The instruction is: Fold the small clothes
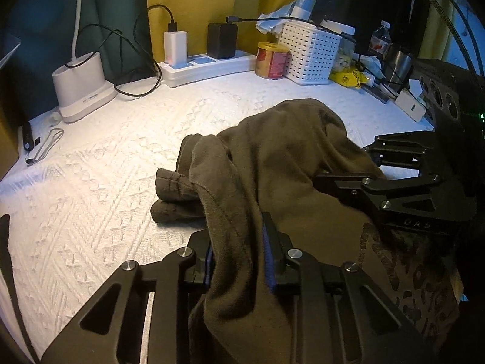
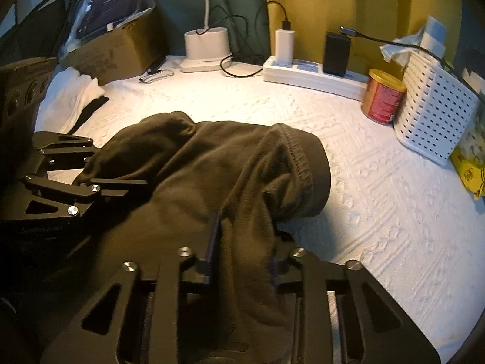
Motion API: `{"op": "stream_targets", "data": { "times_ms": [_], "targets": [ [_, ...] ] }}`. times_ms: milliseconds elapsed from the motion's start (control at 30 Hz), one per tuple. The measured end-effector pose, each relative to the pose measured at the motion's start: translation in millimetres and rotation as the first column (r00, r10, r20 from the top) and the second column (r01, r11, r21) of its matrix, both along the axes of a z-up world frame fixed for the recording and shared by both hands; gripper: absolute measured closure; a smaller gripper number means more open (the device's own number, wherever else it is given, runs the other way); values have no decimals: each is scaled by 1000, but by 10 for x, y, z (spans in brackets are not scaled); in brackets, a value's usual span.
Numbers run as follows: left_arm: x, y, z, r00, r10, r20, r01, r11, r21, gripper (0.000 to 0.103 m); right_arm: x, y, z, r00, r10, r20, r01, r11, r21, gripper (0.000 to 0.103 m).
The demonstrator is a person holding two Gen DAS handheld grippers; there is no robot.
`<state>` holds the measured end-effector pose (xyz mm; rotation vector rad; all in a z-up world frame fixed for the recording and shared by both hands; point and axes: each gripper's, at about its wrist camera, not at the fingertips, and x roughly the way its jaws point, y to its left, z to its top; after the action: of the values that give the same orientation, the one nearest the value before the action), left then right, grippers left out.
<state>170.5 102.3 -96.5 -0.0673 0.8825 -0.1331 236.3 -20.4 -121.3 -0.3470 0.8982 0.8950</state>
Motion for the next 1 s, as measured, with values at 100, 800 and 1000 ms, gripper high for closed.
{"op": "stream_targets", "data": {
  "times_ms": [100,800,1000],
  "targets": [
    [-38,-32,41,1000,-1,10,1,1000,-4,80,-28,-9,17,1000,-2,4,2,1000,3,80],
    [-476,-374,524,986,17,165,-19,1000,14,82,-459,-320,621,994,-34,105,21,992,123,83],
    [-611,-448,638,978,10,206,-15,1000,25,83,-613,-426,775,990,-44,134,24,989,148,83]
  ]
}}
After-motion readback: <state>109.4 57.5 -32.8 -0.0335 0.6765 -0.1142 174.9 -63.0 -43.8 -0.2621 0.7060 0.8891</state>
